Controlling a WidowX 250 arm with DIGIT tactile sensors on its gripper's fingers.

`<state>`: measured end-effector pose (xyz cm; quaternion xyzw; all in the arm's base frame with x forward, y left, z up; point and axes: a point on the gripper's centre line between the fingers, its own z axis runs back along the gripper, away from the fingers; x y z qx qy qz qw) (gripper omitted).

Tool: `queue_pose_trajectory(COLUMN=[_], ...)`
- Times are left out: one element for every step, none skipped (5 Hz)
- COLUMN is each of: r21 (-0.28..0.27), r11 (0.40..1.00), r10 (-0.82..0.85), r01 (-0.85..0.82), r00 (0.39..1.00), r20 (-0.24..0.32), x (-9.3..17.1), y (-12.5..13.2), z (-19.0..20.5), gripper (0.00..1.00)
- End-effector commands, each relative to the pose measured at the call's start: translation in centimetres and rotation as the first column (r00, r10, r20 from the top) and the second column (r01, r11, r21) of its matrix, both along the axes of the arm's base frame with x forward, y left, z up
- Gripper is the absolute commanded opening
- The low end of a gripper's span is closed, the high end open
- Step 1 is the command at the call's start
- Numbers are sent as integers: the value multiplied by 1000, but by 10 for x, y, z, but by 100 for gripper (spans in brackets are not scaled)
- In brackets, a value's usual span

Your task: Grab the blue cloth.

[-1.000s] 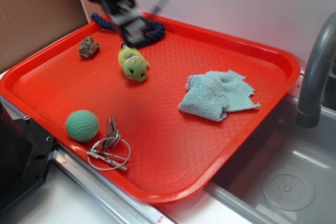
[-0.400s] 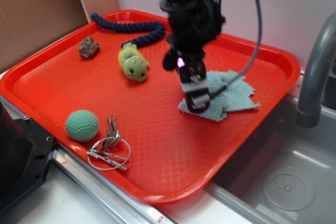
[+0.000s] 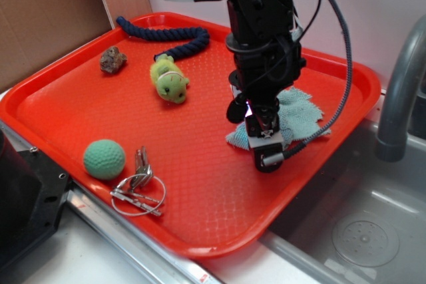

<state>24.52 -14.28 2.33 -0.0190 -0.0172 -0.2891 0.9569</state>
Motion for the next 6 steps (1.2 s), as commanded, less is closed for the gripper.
queue_pose_trajectory(r21=[-53,-52,-37,3,-35,-92], r11=[996,996,996,976,891,744], r10=[67,69,84,220,454,663], r01=[-67,-69,-84,-220,-453,-661], r00=[998,998,996,975,889,748], r20=[-11,-6,3,24,54,-16], x=[5,5,3,2,-3,-20], y=[2,5,8,40,89,143], z=[5,7,11,37,86,132], gripper=[0,0,0,0,0,0])
